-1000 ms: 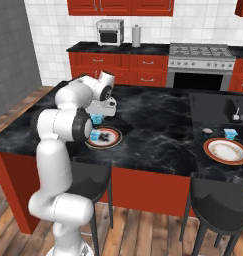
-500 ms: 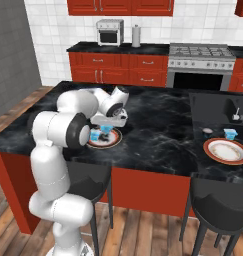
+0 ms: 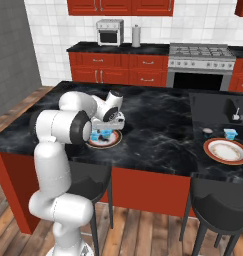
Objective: Place two yogurt containers on each plate.
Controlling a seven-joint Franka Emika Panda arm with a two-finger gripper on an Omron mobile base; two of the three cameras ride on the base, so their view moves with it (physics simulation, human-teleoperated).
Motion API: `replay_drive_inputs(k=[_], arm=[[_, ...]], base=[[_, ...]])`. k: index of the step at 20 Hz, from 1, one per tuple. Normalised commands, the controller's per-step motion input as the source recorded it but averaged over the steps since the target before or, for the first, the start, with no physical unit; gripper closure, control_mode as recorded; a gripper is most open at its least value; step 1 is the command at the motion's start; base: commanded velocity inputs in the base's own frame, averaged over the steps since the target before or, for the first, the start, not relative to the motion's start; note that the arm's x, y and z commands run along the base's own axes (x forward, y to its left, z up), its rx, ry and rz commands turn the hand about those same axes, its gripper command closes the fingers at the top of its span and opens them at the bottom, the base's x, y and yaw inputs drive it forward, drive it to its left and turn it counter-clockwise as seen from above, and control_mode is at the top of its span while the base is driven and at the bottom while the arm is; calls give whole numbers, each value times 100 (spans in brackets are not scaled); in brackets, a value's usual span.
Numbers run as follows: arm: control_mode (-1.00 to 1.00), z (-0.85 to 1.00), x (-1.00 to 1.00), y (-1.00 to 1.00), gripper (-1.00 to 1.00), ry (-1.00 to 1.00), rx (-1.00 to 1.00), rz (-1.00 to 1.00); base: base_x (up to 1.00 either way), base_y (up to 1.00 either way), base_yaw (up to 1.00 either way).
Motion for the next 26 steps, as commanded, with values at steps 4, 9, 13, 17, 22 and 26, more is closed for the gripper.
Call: replay_drive_inputs(k=[4,9,13,17,22,26], arm=[[-100,0,28,0,100,0,0,0],[-100,-15,35,0,100,3,0,0],[-100,-28,1,-9,100,2,0,0],[-100,-36,0,-6,100,0,0,0],[-100,-6,4,-3,100,3,0,0],[-100,0,2,0,-100,0,0,0]], base=[[0,0,0],[0,0,0],[0,0,0],[0,0,0],[0,0,0],[0,0,0]])
